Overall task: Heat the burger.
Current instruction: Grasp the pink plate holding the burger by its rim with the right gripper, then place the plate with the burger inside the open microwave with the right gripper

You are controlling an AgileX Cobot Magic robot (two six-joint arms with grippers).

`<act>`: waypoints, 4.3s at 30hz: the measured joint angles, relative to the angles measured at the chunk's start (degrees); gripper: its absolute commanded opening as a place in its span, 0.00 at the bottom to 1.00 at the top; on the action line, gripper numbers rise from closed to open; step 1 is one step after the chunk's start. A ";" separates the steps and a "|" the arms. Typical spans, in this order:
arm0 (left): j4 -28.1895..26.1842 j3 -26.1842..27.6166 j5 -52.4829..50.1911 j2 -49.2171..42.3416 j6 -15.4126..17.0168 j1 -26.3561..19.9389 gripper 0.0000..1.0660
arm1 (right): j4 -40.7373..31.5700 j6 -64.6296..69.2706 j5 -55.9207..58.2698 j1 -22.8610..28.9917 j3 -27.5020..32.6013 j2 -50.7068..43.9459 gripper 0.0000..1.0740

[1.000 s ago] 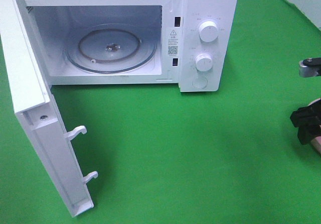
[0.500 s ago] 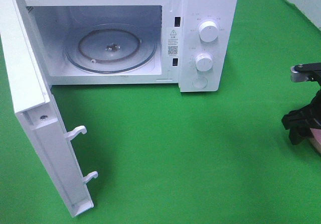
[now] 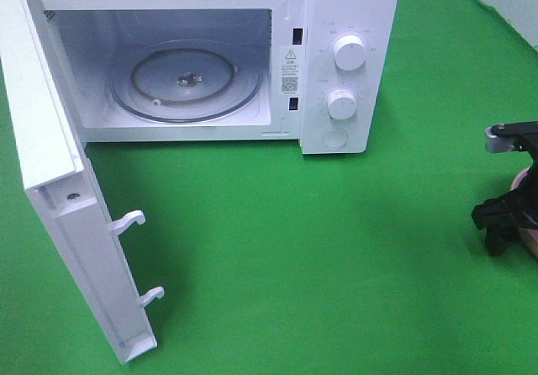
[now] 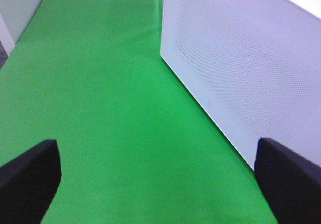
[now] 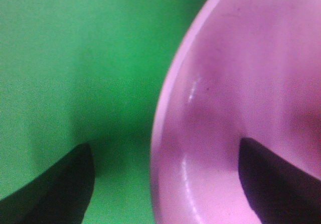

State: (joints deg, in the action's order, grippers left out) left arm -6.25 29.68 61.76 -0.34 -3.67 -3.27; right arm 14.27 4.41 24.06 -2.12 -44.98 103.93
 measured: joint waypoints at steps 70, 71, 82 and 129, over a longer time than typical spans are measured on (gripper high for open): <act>0.00 0.00 0.00 0.00 0.00 0.00 0.92 | 22.17 28.02 19.60 23.49 5.04 -10.66 0.00; 0.00 0.00 0.00 0.00 0.00 0.00 0.92 | 22.12 28.30 19.88 24.81 6.36 -12.43 0.00; 0.00 0.00 0.00 0.00 0.00 0.00 0.92 | 21.72 28.71 23.66 32.26 11.12 -21.08 0.00; 0.00 0.00 0.00 0.00 0.00 0.00 0.92 | 21.20 29.97 33.98 73.11 15.76 -33.46 0.00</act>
State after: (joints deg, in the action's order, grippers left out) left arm -6.25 29.68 61.76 -0.34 -3.67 -3.27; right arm 35.47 34.38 58.04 70.99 -29.22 70.47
